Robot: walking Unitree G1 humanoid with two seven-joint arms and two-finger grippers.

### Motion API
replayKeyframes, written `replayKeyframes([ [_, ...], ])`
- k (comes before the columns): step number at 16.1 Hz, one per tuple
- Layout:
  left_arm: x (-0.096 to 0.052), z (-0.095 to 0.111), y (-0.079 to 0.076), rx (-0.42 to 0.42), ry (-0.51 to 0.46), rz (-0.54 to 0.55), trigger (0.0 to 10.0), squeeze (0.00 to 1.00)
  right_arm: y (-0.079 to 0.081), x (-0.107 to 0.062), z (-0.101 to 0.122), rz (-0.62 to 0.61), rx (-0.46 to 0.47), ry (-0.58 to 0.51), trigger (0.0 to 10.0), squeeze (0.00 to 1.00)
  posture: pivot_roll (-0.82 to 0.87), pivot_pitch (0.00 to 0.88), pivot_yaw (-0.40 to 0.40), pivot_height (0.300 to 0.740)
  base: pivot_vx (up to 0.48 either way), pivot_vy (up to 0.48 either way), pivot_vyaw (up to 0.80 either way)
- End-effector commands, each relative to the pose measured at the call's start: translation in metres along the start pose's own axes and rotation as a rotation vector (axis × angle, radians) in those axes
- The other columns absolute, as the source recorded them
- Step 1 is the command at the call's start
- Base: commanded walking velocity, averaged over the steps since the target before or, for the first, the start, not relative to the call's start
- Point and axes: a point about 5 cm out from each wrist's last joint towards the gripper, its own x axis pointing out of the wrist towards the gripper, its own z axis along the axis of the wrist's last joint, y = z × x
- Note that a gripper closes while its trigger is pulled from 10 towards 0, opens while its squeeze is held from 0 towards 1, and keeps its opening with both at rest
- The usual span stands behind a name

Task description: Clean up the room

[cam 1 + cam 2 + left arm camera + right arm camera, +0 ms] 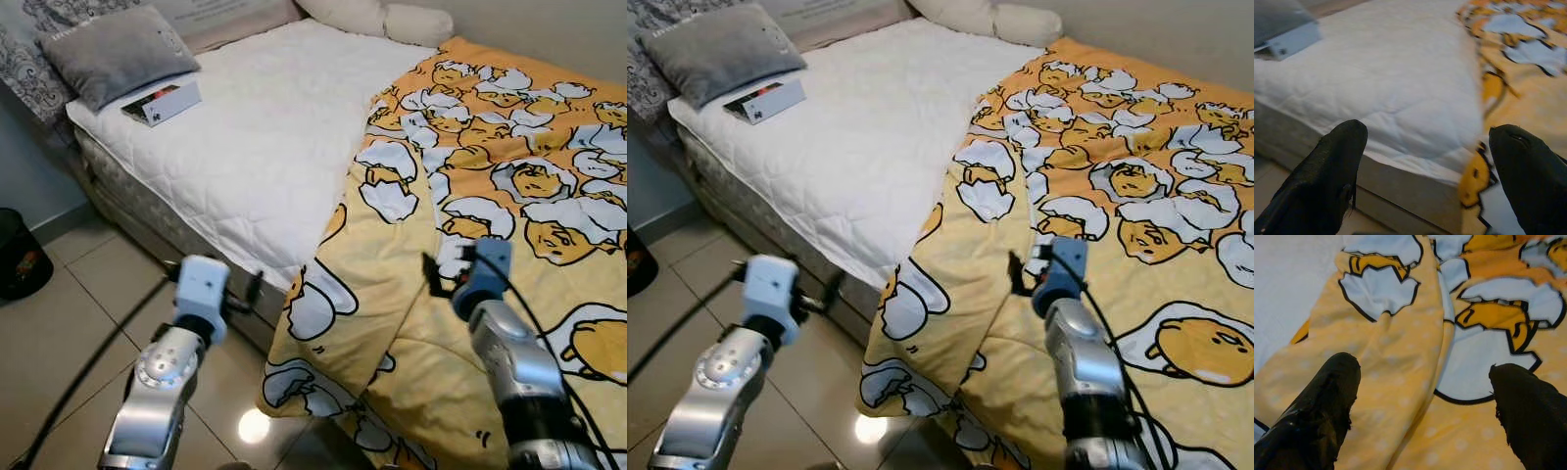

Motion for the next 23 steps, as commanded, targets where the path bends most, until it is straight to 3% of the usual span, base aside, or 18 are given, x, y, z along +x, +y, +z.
replayKeyframes([
  [1,0.003,0.007,0.005,-0.024,-0.024,0.044,10.0,0.00,0.006,-0.013,-0.004,-0.002,-0.007,-0.019,10.0,0.00,0.04,0.000,-0.004,0.740,0.000,0.386,-0.66],
  [4,0.012,0.012,0.005,0.012,-0.034,0.028,10.0,0.00,0.005,-0.039,-0.012,-0.077,0.035,-0.039,10.0,0.00,0.00,0.000,0.026,0.740,0.000,0.395,-0.80],
  [7,0.017,0.015,0.004,0.034,-0.043,0.016,10.0,0.00,0.001,-0.047,-0.007,-0.127,0.042,-0.064,10.0,0.00,0.00,0.000,0.039,0.740,0.000,0.394,-0.80],
  [23,0.013,0.012,0.014,0.027,-0.033,0.009,10.0,0.00,0.006,-0.051,-0.003,-0.151,0.029,-0.075,10.0,0.00,0.01,0.000,0.049,0.740,0.000,0.374,-0.80],
])
